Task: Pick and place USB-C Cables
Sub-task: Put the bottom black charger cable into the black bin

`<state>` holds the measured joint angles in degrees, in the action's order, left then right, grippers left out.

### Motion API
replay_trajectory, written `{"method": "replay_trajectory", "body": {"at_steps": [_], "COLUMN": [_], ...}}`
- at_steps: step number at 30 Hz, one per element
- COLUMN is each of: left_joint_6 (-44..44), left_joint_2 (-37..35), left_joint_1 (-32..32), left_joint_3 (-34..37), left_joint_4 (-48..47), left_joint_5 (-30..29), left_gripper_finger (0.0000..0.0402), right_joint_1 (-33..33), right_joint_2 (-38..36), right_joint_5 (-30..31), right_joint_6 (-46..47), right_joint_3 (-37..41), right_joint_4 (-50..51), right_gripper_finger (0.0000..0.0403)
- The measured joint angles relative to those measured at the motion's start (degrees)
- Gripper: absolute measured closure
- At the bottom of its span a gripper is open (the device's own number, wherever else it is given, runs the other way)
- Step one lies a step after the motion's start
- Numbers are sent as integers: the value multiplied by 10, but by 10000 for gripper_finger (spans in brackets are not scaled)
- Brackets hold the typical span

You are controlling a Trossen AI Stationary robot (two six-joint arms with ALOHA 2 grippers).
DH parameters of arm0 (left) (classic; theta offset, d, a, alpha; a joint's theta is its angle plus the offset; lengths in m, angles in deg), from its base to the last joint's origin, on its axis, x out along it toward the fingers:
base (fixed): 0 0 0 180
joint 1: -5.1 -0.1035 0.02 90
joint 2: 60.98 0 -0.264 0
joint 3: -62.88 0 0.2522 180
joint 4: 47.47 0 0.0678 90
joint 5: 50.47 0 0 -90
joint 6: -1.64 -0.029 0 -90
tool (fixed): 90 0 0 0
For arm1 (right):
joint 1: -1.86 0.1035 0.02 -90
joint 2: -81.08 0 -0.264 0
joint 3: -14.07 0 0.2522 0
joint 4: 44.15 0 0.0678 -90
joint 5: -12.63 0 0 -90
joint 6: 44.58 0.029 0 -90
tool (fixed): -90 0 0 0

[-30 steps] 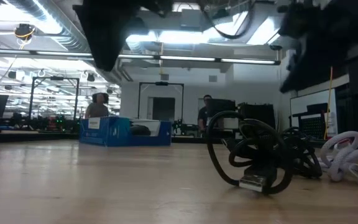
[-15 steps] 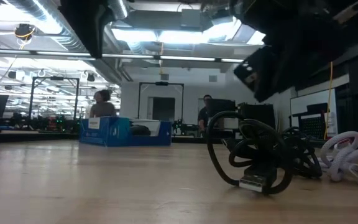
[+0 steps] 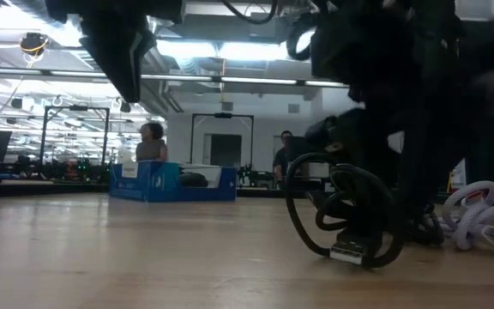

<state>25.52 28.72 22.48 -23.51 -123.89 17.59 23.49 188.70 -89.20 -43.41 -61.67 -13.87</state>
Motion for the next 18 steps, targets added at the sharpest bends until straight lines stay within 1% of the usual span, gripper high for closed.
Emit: {"method": "replay_trajectory", "body": {"at_steps": [3,4,6,8,9,11,12,14,16,18], "left_joint_6": [0,0,0,-3,-4,-4,-4,-4,-4,-4], "left_joint_2": [0,0,0,0,0,0,0,0,0,0], "left_joint_1": [0,0,0,0,0,0,0,0,0,0], "left_joint_3": [9,10,11,11,11,11,11,11,11,11], "left_joint_4": [7,12,18,19,21,20,20,22,24,24], "left_joint_5": [0,0,0,0,0,-1,-1,-5,-9,-13], "left_gripper_finger": [331,331,331,331,331,331,331,331,331,331], "right_joint_1": [1,1,1,0,-1,-1,-1,2,3,3], "right_joint_2": [14,16,17,12,9,1,-5,-24,-56,-93], "right_joint_5": [44,60,68,73,73,85,95,130,166,197], "right_joint_6": [3,18,68,119,133,133,128,123,125,153], "right_joint_3": [-1,-1,-3,-3,-2,-1,1,1,0,0], "right_joint_4": [4,8,16,34,43,62,67,80,117,165], "right_gripper_finger": [279,279,283,303,322,373,385,390,394,395]}}
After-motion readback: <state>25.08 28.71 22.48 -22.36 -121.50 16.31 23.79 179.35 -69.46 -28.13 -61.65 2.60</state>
